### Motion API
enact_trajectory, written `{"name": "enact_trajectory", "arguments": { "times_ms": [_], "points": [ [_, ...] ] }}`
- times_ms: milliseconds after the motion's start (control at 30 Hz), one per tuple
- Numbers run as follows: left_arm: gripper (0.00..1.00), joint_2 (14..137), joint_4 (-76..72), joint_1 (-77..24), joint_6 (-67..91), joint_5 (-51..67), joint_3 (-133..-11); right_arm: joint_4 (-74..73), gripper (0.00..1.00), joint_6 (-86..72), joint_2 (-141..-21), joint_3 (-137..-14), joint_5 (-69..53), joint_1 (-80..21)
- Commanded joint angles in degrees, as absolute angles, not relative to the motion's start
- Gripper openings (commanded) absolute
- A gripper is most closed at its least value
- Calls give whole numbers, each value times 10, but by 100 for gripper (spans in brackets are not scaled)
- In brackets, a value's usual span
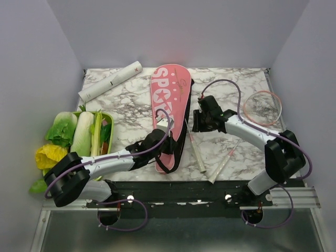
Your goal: Pack up the badminton gear
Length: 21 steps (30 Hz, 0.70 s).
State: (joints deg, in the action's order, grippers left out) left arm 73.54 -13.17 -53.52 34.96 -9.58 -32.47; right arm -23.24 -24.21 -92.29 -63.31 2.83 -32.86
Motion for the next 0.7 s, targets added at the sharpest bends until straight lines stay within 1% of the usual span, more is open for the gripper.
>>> {"name": "enact_trajectory", "arguments": {
  "times_ms": [0,100,267,667],
  "points": [
    [0,743,-148,-529,344,-89,-345,-288,50,-227,-882,-554,-13,-337],
    [0,745,-152,-529,345,-89,-344,-301,51,-228,-857,-513,-24,-344],
    [0,751,-163,-528,345,-91,-335,-272,52,-247,-810,-446,-68,-352],
    [0,769,-188,-529,359,-78,-315,-250,52,-286,-779,-403,-76,-387]
  ]
}}
